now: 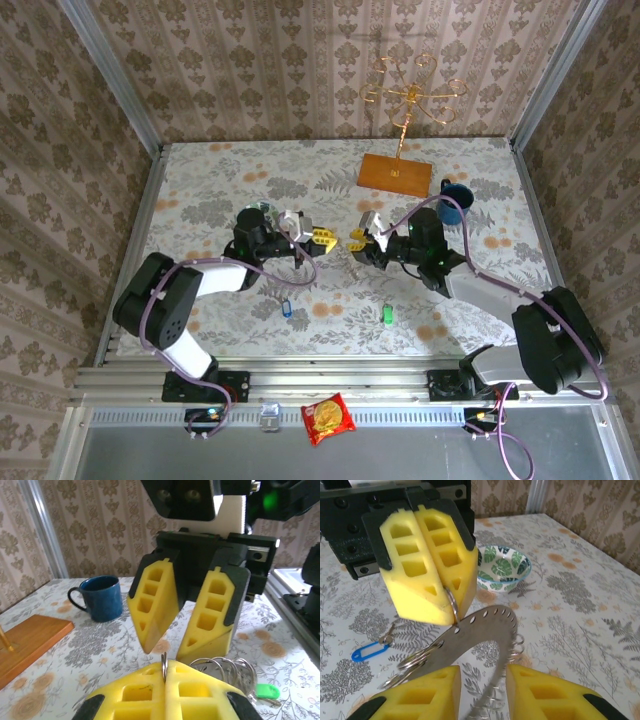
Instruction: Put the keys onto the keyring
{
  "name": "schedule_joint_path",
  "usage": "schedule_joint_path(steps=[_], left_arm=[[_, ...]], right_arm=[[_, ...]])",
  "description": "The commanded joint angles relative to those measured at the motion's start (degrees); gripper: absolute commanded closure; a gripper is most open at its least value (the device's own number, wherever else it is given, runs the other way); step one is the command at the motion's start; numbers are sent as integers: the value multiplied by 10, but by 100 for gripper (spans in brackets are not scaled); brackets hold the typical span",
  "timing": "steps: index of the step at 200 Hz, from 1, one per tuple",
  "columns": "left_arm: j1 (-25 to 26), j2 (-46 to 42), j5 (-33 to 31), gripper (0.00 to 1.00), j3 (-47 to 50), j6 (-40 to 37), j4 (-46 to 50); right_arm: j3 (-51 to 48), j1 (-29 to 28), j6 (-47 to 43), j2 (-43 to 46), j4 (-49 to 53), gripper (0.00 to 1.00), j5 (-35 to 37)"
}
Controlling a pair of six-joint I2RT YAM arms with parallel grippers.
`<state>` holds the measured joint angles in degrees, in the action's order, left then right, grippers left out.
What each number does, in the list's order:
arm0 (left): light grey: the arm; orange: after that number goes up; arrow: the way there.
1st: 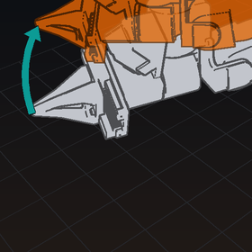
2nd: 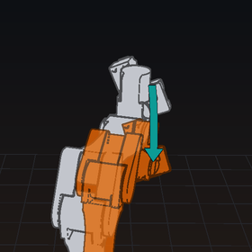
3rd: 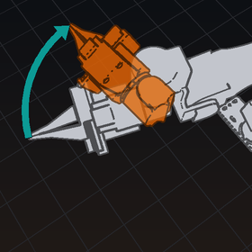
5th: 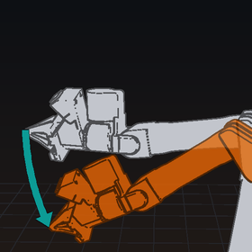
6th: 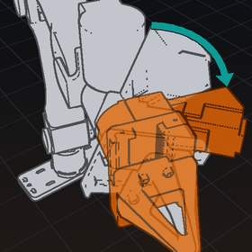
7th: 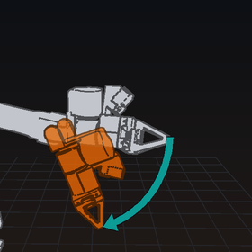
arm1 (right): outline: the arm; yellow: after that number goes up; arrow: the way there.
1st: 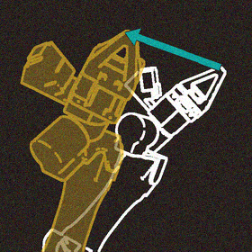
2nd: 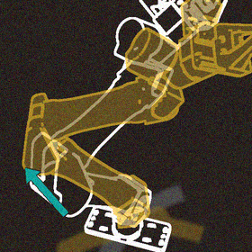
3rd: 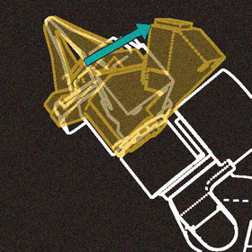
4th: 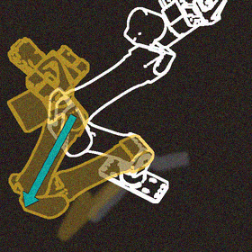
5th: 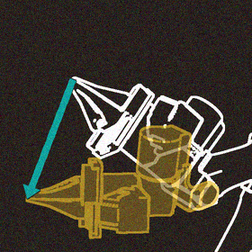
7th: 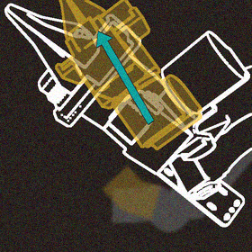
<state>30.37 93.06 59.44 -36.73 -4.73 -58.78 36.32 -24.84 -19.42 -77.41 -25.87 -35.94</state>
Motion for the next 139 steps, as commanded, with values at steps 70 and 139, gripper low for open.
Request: schedule_joint_path(steps=[70, 139], left_arm=[[7, 26, 45, 100, -6, 32, -69], [10, 37, 45, 100, 0, -10, -62]], right_arm=[[-38, -27, -2, -1, -63, 73, -9], [-51, -3, -11, 38, -12, 71, -27]])
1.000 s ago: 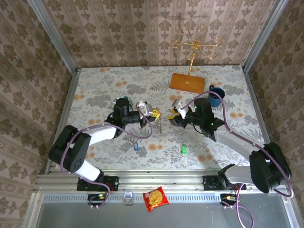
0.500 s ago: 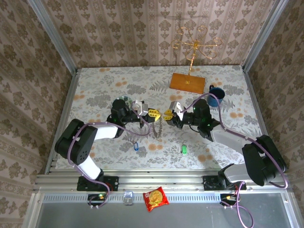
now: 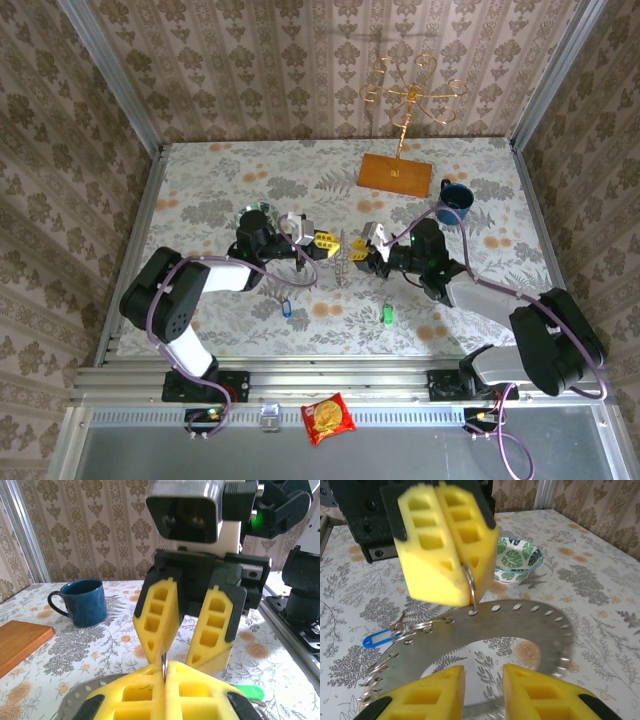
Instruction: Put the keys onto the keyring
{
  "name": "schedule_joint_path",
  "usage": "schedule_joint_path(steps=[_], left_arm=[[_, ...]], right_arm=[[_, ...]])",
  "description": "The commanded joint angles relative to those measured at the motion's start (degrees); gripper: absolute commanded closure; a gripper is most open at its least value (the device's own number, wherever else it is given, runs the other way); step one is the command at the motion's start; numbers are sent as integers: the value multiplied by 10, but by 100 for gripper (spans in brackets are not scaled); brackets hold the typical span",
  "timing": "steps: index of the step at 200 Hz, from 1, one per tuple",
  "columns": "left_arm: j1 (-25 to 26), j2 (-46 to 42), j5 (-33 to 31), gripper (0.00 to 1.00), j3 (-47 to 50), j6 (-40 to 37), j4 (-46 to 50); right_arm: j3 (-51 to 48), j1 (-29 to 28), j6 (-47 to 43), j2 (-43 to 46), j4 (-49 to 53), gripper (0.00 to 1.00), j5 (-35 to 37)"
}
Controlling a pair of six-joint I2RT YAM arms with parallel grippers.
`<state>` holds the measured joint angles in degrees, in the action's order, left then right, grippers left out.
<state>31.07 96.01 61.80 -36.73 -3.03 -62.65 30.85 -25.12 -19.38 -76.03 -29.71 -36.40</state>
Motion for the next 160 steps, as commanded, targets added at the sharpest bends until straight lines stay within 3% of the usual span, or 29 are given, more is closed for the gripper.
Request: schedule_joint_path(steps=[1, 80, 160], left_arm=[[3, 7, 22, 100, 0, -29, -23], [10, 7, 36, 100, 8, -76, -16], [16, -13, 2, 100, 29, -121, -1]], right_arm=[[4, 0, -12, 25, 27, 71, -23], [26, -6, -15, 15, 18, 71, -27], [37, -17, -43, 13, 64, 71, -40]])
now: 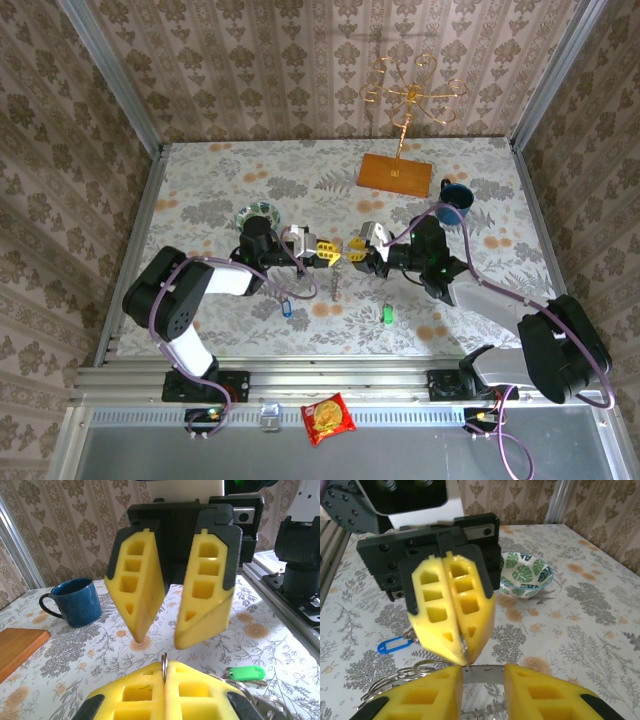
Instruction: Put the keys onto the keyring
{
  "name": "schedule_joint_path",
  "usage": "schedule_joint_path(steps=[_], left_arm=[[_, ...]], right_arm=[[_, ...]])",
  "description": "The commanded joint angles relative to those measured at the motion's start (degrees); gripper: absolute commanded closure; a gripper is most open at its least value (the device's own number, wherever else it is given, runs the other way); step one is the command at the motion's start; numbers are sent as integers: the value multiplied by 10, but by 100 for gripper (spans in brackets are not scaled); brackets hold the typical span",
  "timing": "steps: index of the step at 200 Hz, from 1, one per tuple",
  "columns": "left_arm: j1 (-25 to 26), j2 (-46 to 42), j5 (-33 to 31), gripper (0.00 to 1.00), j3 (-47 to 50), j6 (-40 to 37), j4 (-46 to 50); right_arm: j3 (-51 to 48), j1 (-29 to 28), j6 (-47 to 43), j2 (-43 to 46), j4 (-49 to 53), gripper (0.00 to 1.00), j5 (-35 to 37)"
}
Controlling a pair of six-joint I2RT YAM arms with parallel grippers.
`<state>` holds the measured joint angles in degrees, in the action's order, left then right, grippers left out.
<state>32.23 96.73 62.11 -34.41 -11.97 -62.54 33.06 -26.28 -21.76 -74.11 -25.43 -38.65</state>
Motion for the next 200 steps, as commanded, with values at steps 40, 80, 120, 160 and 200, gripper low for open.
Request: schedule_joint_path(steps=[40, 80, 120, 160, 200], left_arm=[[11, -25, 1, 100, 1, -53, 33], [14, -27, 2, 100, -3, -56, 40], [15, -27, 6, 100, -4, -61, 48], [16, -29, 10, 100, -3, -63, 51], [16, -36, 8, 100, 3, -73, 64]], right_arm=[[21, -10, -25, -18, 21, 71, -22], [28, -13, -29, -35, 14, 72, -19], [32, -14, -35, -42, 19, 80, -21], [38, -14, -42, -49, 30, 88, -23], [50, -15, -53, -53, 48, 100, -26]])
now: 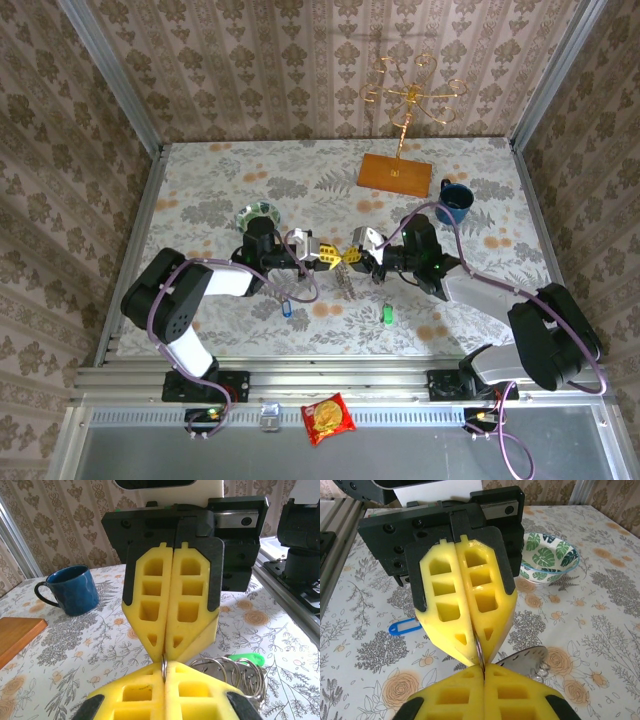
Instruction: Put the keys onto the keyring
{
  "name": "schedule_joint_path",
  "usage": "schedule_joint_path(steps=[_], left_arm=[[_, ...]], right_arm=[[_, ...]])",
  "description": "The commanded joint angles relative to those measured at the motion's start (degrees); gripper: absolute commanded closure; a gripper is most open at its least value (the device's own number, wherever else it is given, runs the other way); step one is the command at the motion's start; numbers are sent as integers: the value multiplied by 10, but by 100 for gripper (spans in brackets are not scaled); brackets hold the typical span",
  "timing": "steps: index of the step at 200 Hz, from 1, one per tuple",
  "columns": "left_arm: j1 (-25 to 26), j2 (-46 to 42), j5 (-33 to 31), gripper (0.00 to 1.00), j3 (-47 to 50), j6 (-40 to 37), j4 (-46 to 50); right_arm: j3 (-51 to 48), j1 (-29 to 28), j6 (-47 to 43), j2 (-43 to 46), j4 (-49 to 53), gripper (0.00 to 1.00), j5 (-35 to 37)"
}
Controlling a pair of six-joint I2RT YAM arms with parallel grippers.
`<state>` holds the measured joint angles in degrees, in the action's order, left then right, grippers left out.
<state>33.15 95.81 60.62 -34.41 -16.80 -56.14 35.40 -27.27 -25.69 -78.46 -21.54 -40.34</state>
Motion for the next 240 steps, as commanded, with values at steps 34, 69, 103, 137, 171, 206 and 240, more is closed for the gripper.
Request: schedule_joint_path(steps=[34, 69, 103, 137, 171, 206, 240], left_arm=[[7, -47, -1, 91, 5, -62, 59], [8, -72, -40, 83, 1, -107, 144], [16, -87, -66, 91, -19, -159, 249], [18, -94, -84, 100, -27, -173, 280], [18, -102, -85, 100, -31, -176, 295], [12, -98, -72, 100, -8, -112, 196], [4, -85, -53, 100, 12, -54, 100]], right_arm=[[33, -5, -20, -8, 23, 100, -8], [45, -9, -37, -9, 58, 100, 1], [53, -14, -46, -9, 75, 100, 6], [63, -21, -64, -9, 103, 100, 14], [64, -22, -65, -1, 101, 100, 13], [29, -12, -27, 6, 31, 77, 27], [14, -7, -9, -4, 8, 77, 26]])
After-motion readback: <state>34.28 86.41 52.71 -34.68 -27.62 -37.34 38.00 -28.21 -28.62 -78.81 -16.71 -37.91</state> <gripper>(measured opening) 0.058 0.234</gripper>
